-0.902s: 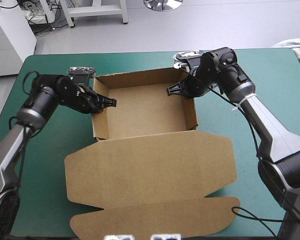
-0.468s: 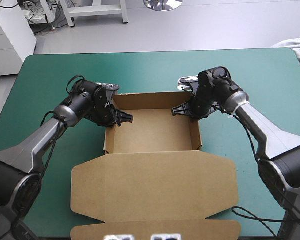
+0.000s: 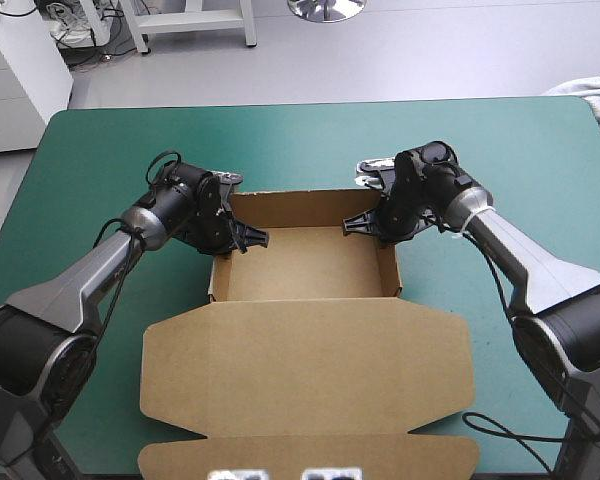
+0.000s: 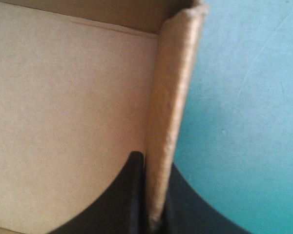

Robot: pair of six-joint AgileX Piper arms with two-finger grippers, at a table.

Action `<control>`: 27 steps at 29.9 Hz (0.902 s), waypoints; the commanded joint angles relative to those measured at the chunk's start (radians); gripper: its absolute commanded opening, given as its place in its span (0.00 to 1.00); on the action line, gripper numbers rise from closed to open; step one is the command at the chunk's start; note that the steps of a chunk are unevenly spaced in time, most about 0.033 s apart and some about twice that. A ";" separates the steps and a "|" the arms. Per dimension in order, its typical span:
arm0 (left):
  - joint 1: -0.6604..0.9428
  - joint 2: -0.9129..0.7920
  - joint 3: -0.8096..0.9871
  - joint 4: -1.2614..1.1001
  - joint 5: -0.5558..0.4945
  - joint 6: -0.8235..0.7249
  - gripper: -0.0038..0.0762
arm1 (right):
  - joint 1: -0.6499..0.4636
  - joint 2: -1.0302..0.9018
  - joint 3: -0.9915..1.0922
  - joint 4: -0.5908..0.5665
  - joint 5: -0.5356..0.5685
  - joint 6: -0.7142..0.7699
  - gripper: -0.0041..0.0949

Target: Fold the box

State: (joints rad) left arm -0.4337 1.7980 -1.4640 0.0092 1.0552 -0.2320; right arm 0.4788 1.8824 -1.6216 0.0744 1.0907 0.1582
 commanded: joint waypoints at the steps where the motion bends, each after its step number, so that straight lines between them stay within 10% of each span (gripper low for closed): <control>1: -0.025 -0.030 -0.024 -0.082 -0.067 0.059 0.04 | 0.024 -0.031 -0.014 0.081 -0.003 -0.054 0.06; 12: -0.025 -0.030 -0.024 -0.086 -0.036 0.083 0.25 | 0.024 -0.031 -0.028 -0.027 0.045 0.028 0.55; 20: -0.025 -0.030 -0.024 -0.078 -0.040 0.095 0.65 | 0.024 -0.031 -0.028 -0.093 0.094 0.083 0.60; 27: -0.025 -0.030 -0.063 -0.041 -0.043 0.095 0.67 | 0.024 -0.031 -0.030 -0.146 0.147 0.081 0.60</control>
State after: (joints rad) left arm -0.4535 1.8163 -1.4754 -0.0529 1.0247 -0.1379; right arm 0.5053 1.9010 -1.6216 -0.0485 1.2111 0.2395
